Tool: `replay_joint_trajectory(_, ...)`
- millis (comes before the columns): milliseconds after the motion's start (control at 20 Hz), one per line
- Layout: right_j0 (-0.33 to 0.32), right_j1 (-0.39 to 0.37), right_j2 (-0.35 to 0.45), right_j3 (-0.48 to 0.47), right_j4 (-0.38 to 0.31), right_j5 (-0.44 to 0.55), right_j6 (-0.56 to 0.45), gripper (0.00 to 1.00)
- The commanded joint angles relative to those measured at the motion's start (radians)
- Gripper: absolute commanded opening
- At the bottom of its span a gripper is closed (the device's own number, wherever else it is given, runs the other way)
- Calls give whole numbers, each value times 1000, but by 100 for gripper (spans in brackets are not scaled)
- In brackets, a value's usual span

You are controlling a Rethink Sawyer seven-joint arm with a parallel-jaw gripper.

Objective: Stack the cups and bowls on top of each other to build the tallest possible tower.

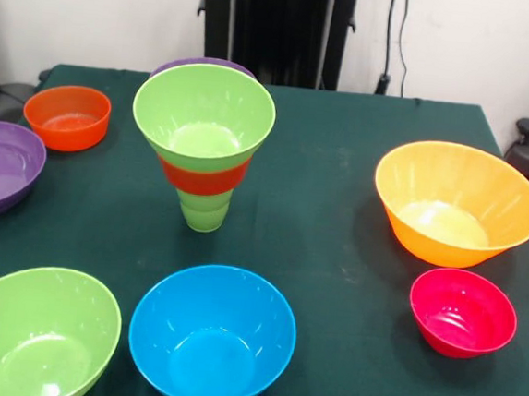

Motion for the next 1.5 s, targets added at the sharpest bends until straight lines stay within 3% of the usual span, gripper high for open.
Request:
replay_joint_trajectory(50,30,13,112,161,-27,-80,-222,100)
replay_joint_trajectory(450,43,32,122,181,-31,-116,-155,100)
replay_joint_trajectory(1000,60,125,102,147,-113,-209,-145,100)
replay_joint_trajectory(1500,56,154,107,134,-121,-203,-146,100)
